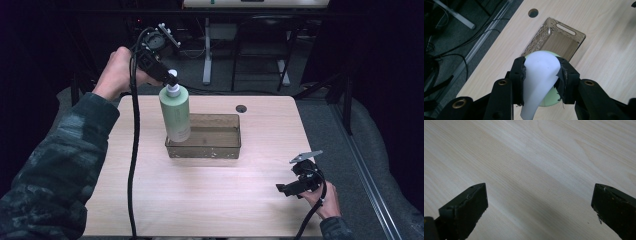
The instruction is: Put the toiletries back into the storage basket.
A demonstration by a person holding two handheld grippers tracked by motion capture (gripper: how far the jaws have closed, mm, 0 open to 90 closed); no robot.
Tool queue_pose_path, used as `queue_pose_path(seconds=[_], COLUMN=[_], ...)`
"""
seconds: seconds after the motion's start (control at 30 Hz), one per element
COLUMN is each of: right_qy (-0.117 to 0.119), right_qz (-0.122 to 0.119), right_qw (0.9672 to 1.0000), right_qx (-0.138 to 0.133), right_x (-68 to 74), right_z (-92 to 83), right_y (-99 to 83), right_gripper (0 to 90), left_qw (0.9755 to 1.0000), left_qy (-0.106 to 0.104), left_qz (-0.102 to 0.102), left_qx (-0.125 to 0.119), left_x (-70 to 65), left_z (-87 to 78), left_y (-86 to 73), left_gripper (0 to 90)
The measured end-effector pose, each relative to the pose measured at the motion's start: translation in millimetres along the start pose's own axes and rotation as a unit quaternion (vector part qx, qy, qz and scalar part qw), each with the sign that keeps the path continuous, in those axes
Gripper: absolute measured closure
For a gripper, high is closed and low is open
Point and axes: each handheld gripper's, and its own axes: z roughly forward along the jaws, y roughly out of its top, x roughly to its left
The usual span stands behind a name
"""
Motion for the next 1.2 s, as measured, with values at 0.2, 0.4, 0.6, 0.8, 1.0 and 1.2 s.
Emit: queue_pose_path(seconds=[0.2,0.4,0.6,0.8,1.0,1.2], right_qy=[-0.001,-0.002,0.001,0.0,0.002,0.002], right_qz=[0.003,0.006,0.0,-0.004,-0.004,-0.005], right_qw=[1.0,1.0,1.0,1.0,1.0,1.0], right_qx=[0.0,-0.005,0.001,0.001,0.0,-0.003], right_x=[0.7,1.0,2.2,3.6,4.1,4.5], right_z=[-0.4,-0.6,-0.5,-1.0,-1.3,-1.7], right_y=[-0.6,-0.8,-0.1,0.5,0.6,0.6], right_gripper=[0.3,0.4,0.4,0.4,0.4,0.4], left_qw=[0.9999,0.9998,0.9995,0.9992,0.9989,0.9987], left_qy=[0.001,0.006,0.015,0.018,0.019,0.021], left_qz=[-0.009,-0.016,-0.026,-0.034,-0.042,-0.047], left_qx=[-0.005,-0.006,-0.011,-0.009,-0.008,-0.006], left_x=[1.6,2.7,5.7,9.2,11.7,13.2], left_z=[3.1,7.0,11.0,19.7,28.4,37.9], left_y=[3.7,5.1,5.6,6.6,7.4,6.4], left_gripper=[62.6,62.6,62.6,62.6,62.6,62.6])
